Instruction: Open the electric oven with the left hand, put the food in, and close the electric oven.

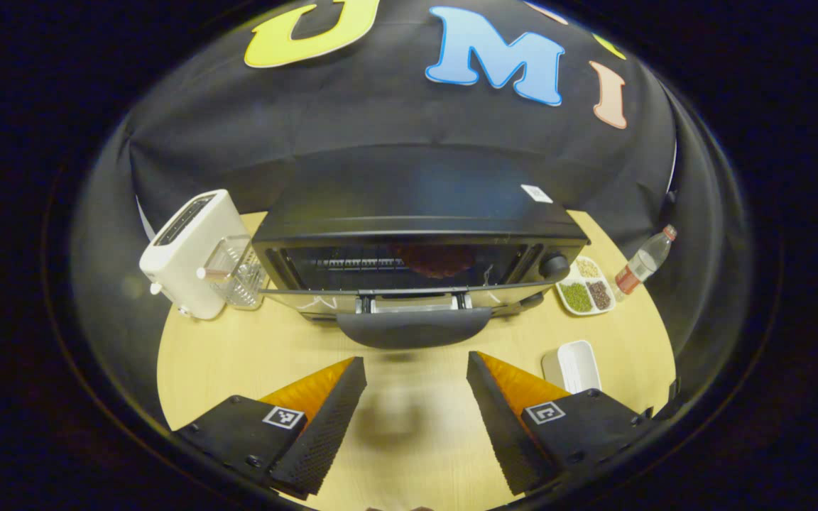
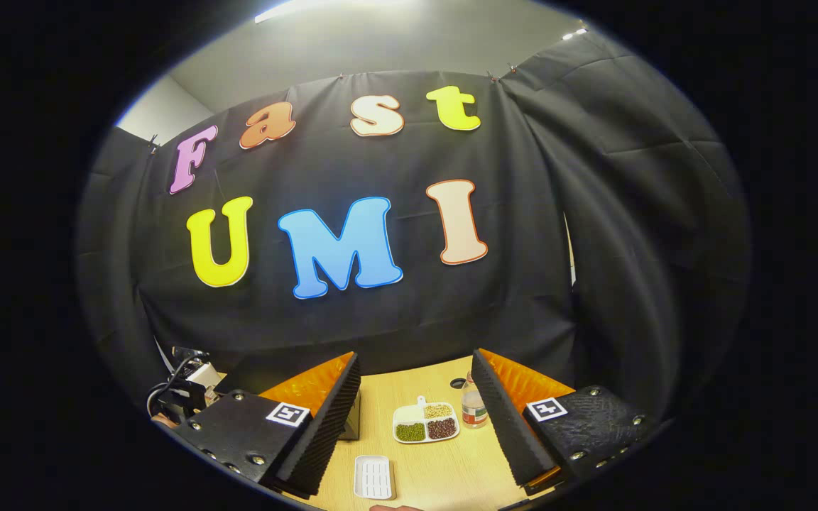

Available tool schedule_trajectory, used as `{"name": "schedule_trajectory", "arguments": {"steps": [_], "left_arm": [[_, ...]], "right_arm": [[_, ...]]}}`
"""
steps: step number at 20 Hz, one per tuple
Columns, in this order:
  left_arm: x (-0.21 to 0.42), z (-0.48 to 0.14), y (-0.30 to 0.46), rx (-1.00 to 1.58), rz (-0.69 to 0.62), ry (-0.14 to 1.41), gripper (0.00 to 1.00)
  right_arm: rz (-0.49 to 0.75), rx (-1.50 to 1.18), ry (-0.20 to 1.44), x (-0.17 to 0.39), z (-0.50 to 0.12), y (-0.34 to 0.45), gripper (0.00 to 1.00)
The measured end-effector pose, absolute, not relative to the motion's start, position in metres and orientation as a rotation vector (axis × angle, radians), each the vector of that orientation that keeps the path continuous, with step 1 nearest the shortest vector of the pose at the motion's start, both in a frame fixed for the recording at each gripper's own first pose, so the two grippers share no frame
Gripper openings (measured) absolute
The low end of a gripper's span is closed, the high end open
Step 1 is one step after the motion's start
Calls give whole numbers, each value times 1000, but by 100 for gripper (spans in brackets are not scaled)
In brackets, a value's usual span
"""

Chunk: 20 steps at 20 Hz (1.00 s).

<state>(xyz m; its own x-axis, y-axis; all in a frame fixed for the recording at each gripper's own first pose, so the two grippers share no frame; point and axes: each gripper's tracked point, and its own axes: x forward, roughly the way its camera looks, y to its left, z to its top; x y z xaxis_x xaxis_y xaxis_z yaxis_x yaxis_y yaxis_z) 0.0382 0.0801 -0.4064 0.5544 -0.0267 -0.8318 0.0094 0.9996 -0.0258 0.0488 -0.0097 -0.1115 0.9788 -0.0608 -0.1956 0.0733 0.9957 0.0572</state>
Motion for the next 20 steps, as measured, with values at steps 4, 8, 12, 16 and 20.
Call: {"name": "schedule_trajectory", "arguments": {"steps": [4,8,12,16,20], "left_arm": [[42,-367,75,-13,-8,888,92],[49,-297,62,-40,20,708,97],[53,-192,52,-15,73,414,97],[32,-103,23,6,78,248,100],[23,-15,-8,81,20,100,96]], "right_arm": [[-33,61,203,54,-117,-7,95],[7,57,203,58,-116,-8,100],[60,56,167,64,-98,-6,95],[118,53,121,66,-68,3,100],[130,74,98,59,-37,10,95]]}}
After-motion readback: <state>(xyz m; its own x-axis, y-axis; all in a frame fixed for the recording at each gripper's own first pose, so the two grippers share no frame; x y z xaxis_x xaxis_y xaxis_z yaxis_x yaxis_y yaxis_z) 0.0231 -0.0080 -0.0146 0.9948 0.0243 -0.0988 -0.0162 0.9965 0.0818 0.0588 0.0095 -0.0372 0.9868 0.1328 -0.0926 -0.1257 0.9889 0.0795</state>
